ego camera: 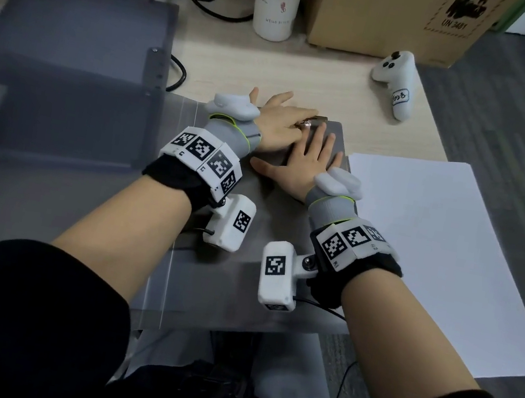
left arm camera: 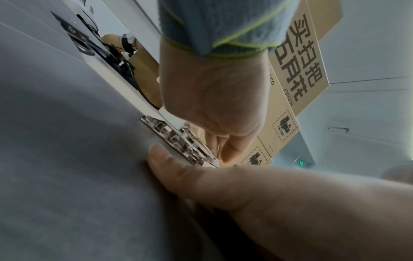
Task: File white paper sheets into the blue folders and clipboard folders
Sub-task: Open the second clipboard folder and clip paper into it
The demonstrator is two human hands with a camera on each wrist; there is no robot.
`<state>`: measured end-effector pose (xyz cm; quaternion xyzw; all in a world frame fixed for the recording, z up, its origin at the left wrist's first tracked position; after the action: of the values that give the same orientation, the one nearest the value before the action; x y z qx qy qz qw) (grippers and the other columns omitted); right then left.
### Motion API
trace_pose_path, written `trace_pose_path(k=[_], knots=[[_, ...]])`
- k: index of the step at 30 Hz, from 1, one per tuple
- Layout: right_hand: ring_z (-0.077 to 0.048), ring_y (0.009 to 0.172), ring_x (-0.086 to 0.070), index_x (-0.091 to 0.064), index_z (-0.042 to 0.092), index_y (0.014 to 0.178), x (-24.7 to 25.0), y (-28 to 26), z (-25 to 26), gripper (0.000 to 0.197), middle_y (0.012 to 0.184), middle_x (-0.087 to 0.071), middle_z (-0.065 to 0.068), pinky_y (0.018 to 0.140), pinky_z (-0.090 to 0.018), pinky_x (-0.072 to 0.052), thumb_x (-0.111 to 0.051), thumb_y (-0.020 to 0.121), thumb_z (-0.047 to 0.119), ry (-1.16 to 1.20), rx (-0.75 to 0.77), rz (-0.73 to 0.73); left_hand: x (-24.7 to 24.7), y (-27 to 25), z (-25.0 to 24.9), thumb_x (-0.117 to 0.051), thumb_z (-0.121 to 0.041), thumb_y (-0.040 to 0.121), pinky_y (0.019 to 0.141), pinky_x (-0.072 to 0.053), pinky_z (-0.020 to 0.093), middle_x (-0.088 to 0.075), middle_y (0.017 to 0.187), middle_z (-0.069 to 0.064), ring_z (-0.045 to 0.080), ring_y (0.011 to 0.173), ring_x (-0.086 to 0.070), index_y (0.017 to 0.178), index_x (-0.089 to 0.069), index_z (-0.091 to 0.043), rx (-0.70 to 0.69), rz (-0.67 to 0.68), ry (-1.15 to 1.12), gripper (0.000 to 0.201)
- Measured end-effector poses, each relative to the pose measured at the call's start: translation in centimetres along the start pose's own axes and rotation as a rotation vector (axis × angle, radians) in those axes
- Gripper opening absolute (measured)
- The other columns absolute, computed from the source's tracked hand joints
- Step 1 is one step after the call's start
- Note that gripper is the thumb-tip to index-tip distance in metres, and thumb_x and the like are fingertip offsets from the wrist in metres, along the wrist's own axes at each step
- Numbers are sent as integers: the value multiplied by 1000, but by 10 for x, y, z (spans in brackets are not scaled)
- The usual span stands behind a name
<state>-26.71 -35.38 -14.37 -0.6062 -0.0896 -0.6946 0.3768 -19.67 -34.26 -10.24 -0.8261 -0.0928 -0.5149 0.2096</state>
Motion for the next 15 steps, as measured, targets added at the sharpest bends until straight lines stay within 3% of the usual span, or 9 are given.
trace_pose_path(k=[4,7,10,13,15], knots=[[-28,146,17,9,14,151,7,-4,0,114,158,19,-8,117,-48,8,-53,75,73,42,11,-5,18,-12,-1,-44,-22,91,115,8,55,-28,151,-21,12,148,1,142,-28,-39,-41,-167,-32,55],[-27,148,12,-1,17,152,14,-4,-4,106,160,12,-6,119,-47,4,-63,77,60,102,23,25,33,-23,1,-47,-20,89,117,4,50,-35,149,-18,12,148,-5,136,-42,-36,-60,-255,-67,49],[-27,146,-16,-31,16,146,32,-17,-8,80,157,-20,-9,119,-39,-17,-70,81,39,286,55,-13,45,-42,0,-40,-27,80,117,-19,41,-54,137,-6,18,141,-31,126,-55,-26,-106,-287,-136,49],[-23,116,-56,-59,11,125,51,-34,-17,46,127,-60,-9,102,-30,-42,-69,82,25,486,48,-70,50,-62,-4,-37,-28,72,101,-42,30,-67,119,2,21,118,-57,120,-61,-20,-133,-328,-263,55],[-22,85,-63,-67,10,95,58,-48,-24,14,100,-69,-11,86,-34,-51,-68,82,16,579,41,-72,48,-75,-9,-40,-28,73,97,-45,27,-70,113,2,20,110,-62,119,-62,-19,-128,-352,-327,51]])
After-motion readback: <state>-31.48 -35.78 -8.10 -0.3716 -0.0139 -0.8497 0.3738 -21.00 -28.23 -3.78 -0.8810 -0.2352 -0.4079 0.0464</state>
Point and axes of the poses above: each hand's wrist, its own y-axis towards the middle knuckle, its own x-axis out of the back of the hand, z = x × y, the point moved 10 cm from there along y, towards the middle knuckle
